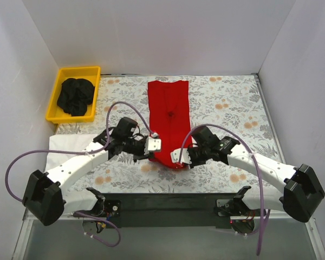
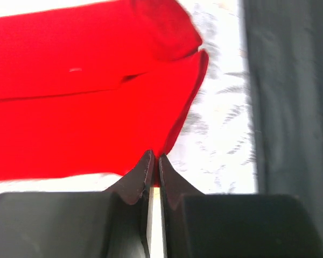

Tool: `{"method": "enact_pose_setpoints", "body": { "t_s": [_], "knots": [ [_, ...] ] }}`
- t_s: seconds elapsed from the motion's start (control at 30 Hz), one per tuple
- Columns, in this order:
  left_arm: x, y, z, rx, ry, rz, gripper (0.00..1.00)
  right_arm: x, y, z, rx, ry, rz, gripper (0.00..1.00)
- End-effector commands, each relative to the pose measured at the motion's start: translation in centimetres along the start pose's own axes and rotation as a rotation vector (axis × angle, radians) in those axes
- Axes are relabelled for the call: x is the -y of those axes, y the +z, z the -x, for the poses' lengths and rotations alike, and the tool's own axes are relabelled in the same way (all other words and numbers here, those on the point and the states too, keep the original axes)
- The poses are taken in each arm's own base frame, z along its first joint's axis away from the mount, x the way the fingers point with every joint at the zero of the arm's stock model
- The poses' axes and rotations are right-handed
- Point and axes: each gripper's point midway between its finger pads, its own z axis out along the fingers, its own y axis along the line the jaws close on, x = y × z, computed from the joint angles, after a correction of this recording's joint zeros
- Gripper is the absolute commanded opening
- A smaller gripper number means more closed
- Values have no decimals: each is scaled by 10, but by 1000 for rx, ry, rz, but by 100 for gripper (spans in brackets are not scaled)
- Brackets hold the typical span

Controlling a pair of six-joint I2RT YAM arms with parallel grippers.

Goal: Fold and stack the t-shirts
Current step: Fold the tshirt

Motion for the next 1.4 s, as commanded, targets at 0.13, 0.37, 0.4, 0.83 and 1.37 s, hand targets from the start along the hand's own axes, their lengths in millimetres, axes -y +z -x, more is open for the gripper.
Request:
{"method": "enact_pose_setpoints", "body": {
  "t_s": [0.13,0.37,0.4,0.83,1.37],
  "knots": [
    [-90,-19,27,73,-6,91,0,90,-22,-3,17,-41,-101,1],
    [-172,-14,11,73,-15,167,0,183,-39,-26,2,-51,-209,1],
    [-181,-14,9,75,-16,173,0,190,-32,-33,-3,-41,-198,1],
    [-273,5,-31,65,-85,233,0,251,4,-78,-29,-16,-184,1],
    [-333,-15,-50,62,-302,430,32,319,-25,-82,-50,75,-363,68]
  ]
}}
